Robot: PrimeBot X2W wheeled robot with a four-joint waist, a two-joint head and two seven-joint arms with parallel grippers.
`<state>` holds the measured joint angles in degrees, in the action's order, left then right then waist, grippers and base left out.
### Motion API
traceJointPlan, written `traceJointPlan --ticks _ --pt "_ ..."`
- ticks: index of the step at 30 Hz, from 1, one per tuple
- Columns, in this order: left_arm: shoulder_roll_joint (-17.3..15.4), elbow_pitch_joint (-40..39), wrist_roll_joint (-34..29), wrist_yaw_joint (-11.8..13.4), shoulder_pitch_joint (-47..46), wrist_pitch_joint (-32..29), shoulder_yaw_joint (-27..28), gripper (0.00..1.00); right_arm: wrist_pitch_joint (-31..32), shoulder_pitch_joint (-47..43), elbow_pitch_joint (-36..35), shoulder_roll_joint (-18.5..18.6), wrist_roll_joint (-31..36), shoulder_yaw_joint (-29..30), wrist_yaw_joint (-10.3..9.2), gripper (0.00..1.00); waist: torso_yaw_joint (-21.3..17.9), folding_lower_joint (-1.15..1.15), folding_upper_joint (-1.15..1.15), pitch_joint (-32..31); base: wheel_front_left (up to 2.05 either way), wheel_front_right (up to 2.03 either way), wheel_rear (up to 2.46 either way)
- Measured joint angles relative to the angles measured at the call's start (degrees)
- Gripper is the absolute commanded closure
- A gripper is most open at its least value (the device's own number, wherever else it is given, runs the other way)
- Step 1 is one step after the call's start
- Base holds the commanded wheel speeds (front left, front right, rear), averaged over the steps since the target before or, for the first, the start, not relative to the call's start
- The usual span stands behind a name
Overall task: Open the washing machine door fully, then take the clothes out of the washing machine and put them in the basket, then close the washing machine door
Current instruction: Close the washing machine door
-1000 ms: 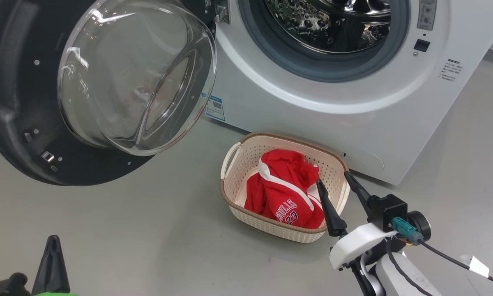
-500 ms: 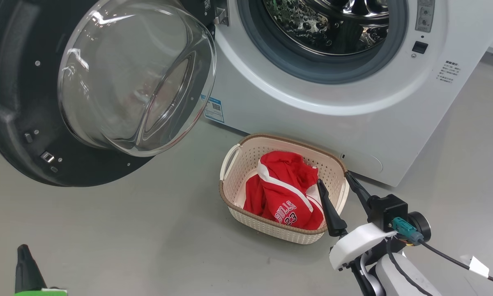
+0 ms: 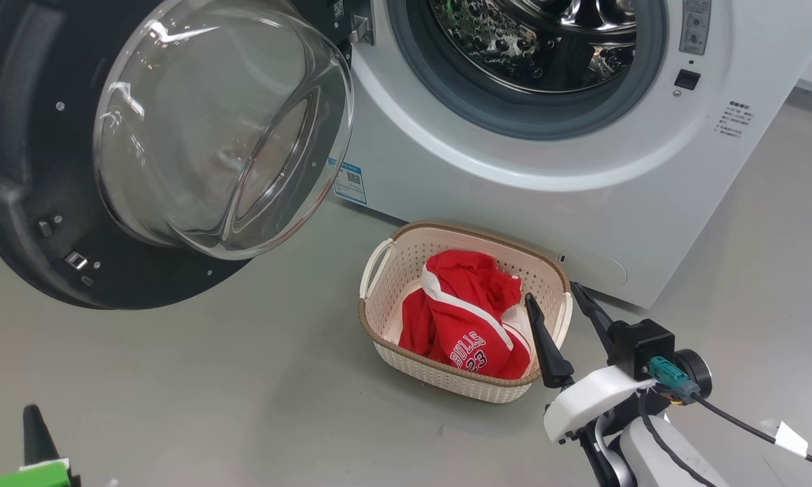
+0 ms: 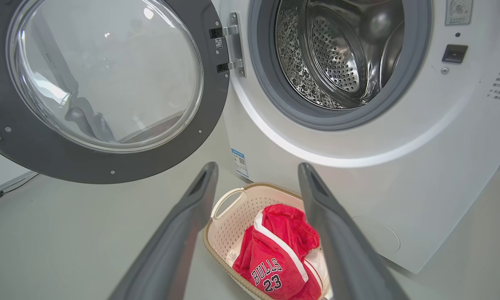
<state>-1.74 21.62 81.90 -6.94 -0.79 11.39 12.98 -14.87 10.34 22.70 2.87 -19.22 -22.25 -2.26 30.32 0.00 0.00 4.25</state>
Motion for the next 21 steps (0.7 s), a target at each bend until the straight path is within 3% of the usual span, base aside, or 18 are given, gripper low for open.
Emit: traceJointPlan --ticks 7,21 --pt "-0.6 -1.9 3.0 0.0 -4.5 -3.8 4.3 1.0 0.0 0.0 -0.1 0.0 0.0 0.3 -0.42 0.0 -0.2 0.0 0.0 0.1 0.0 0.0 0.0" --pt "-10.5 2.0 7.2 0.0 -11.4 -7.9 10.6 1.0 0.0 0.1 -0.3 0.0 0.0 -0.8 -0.51 0.0 -2.1 0.0 0.0 1.6 0.0 0.0 0.0"
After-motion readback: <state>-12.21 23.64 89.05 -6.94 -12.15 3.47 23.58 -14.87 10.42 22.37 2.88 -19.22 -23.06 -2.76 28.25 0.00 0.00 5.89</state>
